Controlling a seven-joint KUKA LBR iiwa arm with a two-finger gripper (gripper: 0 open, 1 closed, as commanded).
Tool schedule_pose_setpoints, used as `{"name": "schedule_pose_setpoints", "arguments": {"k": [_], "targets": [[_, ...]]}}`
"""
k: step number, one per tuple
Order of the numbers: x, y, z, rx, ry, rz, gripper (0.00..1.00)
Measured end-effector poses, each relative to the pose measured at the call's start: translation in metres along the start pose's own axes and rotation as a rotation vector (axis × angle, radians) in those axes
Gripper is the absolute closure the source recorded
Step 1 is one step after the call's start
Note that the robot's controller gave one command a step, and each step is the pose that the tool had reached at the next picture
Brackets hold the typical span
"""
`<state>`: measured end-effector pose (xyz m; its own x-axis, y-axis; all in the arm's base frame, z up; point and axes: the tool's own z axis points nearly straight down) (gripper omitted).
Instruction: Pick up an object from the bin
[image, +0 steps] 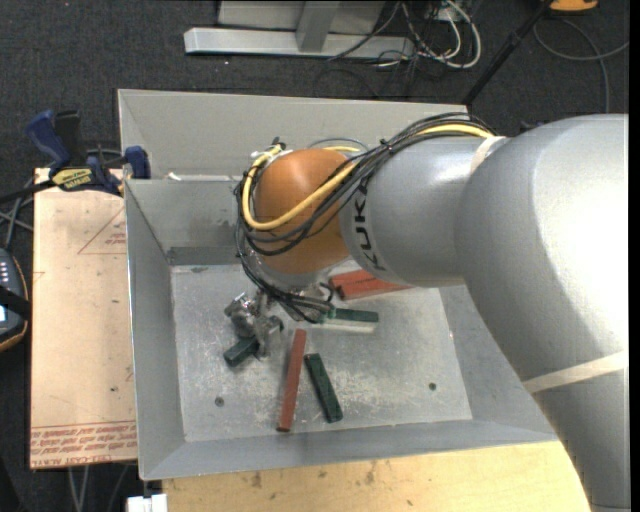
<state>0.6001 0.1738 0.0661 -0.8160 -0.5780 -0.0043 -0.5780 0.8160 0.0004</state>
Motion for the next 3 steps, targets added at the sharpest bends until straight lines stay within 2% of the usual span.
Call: {"name": "schedule_pose_setpoints", "arguments": {"k": [3], "targets": [[0.001, 0.001, -0.013, -0.002, 0.005, -0.006, 1.0]]}}
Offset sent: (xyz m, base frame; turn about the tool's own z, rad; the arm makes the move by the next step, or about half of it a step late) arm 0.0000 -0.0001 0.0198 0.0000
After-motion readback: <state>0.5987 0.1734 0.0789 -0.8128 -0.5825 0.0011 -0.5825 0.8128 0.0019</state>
